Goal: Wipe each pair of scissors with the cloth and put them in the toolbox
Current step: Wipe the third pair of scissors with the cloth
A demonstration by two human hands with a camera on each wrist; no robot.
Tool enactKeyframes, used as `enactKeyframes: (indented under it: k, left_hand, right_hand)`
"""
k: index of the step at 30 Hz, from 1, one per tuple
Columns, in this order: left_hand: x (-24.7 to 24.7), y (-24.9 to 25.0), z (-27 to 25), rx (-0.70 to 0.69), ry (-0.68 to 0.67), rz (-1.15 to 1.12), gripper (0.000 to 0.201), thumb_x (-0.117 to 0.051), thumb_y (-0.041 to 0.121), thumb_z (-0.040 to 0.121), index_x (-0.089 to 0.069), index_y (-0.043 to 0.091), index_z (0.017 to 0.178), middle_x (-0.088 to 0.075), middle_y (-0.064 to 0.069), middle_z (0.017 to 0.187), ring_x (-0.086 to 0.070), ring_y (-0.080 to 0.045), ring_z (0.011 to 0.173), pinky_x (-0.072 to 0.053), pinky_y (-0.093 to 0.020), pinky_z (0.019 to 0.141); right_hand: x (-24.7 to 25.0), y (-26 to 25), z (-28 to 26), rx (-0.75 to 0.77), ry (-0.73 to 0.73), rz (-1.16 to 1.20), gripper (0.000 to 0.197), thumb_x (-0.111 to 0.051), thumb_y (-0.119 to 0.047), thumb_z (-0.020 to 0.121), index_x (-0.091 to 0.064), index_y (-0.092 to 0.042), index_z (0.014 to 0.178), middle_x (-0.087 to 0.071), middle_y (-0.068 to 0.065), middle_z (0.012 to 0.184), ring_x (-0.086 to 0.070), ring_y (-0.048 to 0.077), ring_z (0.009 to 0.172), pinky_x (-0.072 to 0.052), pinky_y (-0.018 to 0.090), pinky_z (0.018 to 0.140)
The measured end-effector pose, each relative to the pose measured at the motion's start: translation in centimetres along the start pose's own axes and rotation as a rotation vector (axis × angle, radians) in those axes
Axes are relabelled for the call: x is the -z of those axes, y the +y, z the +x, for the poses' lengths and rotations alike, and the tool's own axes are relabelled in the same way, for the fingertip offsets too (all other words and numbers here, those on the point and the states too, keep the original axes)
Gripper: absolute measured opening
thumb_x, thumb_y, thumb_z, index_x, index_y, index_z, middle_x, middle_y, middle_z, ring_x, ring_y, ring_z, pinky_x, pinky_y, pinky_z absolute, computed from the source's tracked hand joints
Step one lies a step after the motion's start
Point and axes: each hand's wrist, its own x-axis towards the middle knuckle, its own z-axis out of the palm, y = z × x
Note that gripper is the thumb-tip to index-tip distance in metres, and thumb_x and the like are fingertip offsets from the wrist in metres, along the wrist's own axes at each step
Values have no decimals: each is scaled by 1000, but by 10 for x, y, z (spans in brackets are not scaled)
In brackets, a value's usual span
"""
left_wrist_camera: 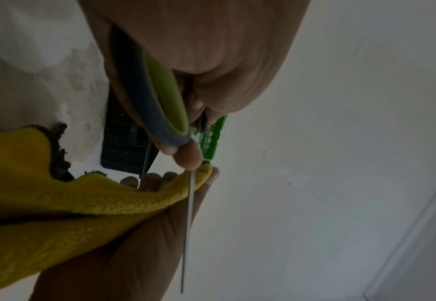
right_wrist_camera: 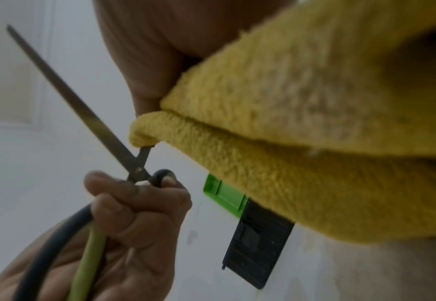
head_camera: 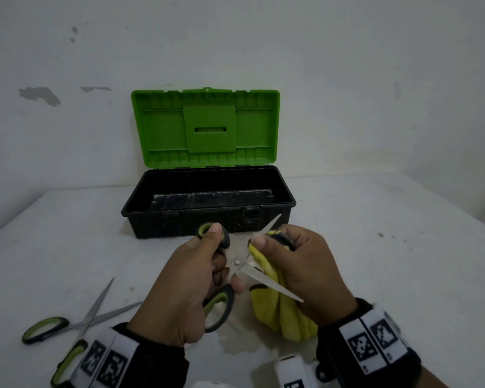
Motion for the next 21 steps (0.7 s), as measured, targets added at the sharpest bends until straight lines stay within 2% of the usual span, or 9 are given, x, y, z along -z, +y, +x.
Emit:
enactKeyframes:
  k: [2,5,7,9,13,15,18,19,21]
  left_hand:
    - [0,1,0,6,-4,-2,32,-52,42,96,-57,12,88,-32,0,51,-50,-25,46,-47,-29,42]
    - [1,1,1,25,-12,7,32,-53,43,96,-57,12,87,-33,-1,52,-53,-24,42,-46,-29,44]
    - [3,1,0,32,-23,17,33,-52,43,97,-55,12,84,-34,-1,52,-53,-22,40,-46,-28,44]
    - [4,0,-1,36,-22,31,34,-52,43,96,-55,12,82,-35,-1,52,-52,-22,42,-46,-28,43]
    - [4,1,-2,34,-28,38,34,-52,42,96,-55,14,79,-35,-1,54,-49,-23,45,-47,-29,44]
    - [5,0,-3,17,-24,57,36,-51,42,97,-51,13,75,-35,-3,55,-51,-23,42,-46,-29,42]
    - [4,1,-4,-14,-31,73,36,-49,41,98,-50,13,76,-32,-4,56,-50,-24,42,-45,-27,40]
    - [4,1,-5,-17,-31,79,35,-49,41,98,-51,12,77,-31,-4,57,-49,-26,44,-45,-27,40]
    - [2,3,-6,-20,-29,80,33,-51,41,97,-53,11,82,-31,-4,59,-44,-31,58,-46,-26,40]
  right_hand:
    - [2,-2,3,-36,60,42,42,-77,-40,74,-55,-8,60,-49,3,56,-44,12,52,-43,24,52]
    - [-3,-2,-1,-45,1,48,33,-76,-39,76,-58,-20,57,-50,-5,54,-45,9,51,-43,21,53]
    - [-5,-3,-4,-38,-37,16,38,-76,-39,76,-59,-9,62,-51,-1,56,-47,10,53,-44,21,53]
    - [0,-5,0,-25,3,-13,48,-76,-41,74,-55,1,64,-49,2,56,-45,11,52,-43,20,51]
    - [10,-9,6,-42,111,42,38,-75,-38,76,-53,-13,59,-43,0,54,-39,9,46,-42,17,45]
    - [5,-7,0,-44,35,-1,34,-74,-41,77,-57,-19,57,-48,-4,53,-44,10,50,-43,20,50]
    - [-3,-5,-9,-54,-65,-20,34,-74,-40,76,-62,-13,61,-54,-5,55,-50,8,53,-46,20,54]
    - [-2,-4,-9,-46,-74,-35,36,-75,-41,76,-63,-9,63,-55,-1,55,-51,9,54,-46,20,55]
    - [3,-2,-4,-24,-78,-49,49,-79,-44,77,-63,2,70,-59,19,62,-54,15,58,-48,27,57]
